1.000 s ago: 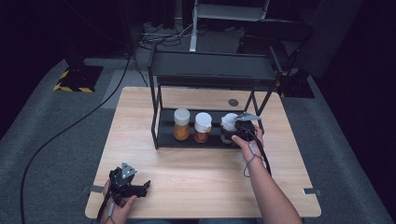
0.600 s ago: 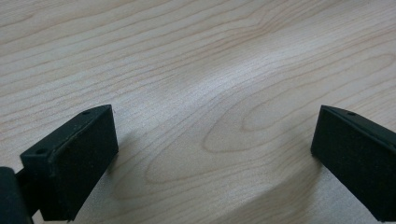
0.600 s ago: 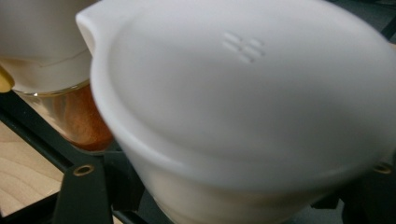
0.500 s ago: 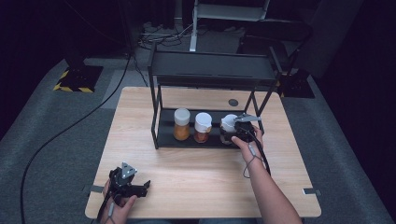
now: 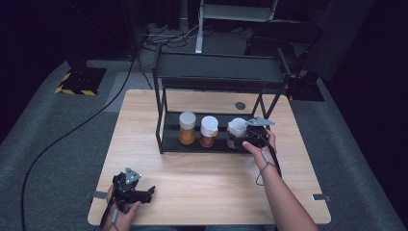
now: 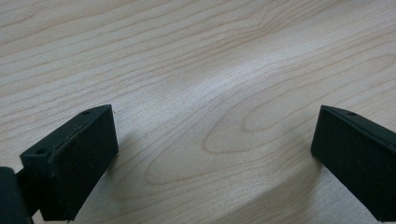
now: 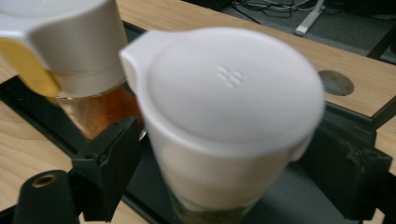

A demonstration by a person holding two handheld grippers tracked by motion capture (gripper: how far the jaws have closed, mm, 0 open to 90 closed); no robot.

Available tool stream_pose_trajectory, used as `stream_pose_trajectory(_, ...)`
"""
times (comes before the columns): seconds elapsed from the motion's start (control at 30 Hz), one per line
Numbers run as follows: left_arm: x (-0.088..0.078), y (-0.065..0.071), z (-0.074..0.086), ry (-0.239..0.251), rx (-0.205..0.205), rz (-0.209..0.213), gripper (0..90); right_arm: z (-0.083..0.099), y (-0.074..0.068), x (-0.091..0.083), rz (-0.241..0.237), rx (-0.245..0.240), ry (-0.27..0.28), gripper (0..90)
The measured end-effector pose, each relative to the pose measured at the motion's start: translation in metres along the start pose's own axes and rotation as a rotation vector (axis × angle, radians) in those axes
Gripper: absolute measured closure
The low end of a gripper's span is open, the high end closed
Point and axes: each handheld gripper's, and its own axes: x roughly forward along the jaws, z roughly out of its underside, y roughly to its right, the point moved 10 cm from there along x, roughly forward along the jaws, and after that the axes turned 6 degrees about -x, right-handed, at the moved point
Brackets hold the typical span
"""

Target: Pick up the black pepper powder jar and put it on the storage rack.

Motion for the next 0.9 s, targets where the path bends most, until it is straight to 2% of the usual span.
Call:
stream_pose_trajectory(0.1, 0.000, 0.000, 0.000, 0.000, 0.000, 0.000, 0.2, -0.005, -0.001, -0.011, 0.001, -0.020, 0.001, 13.7)
stream_pose_trajectory(0.33, 0.000, 0.000, 0.000, 0.000, 0.000, 0.000, 0.2, -0.020, -0.004, -0.038, -0.001, -0.026, 0.065, 12.9)
stream_pose_trajectory(0.57, 0.000, 0.000, 0.000, 0.000, 0.000, 0.000, 0.2, -0.019, -0.009, -0.058, -0.019, -0.023, 0.078, 12.9)
stream_pose_trajectory(0.67, 0.000, 0.000, 0.000, 0.000, 0.000, 0.000, 0.2, -0.019, -0.014, -0.068, -0.042, -0.004, 0.093, 12.9)
stream_pose_trajectory(0.9, 0.000, 0.000, 0.000, 0.000, 0.000, 0.000, 0.2, -0.018, -0.022, -0.089, -0.055, -0.014, 0.113, 12.9)
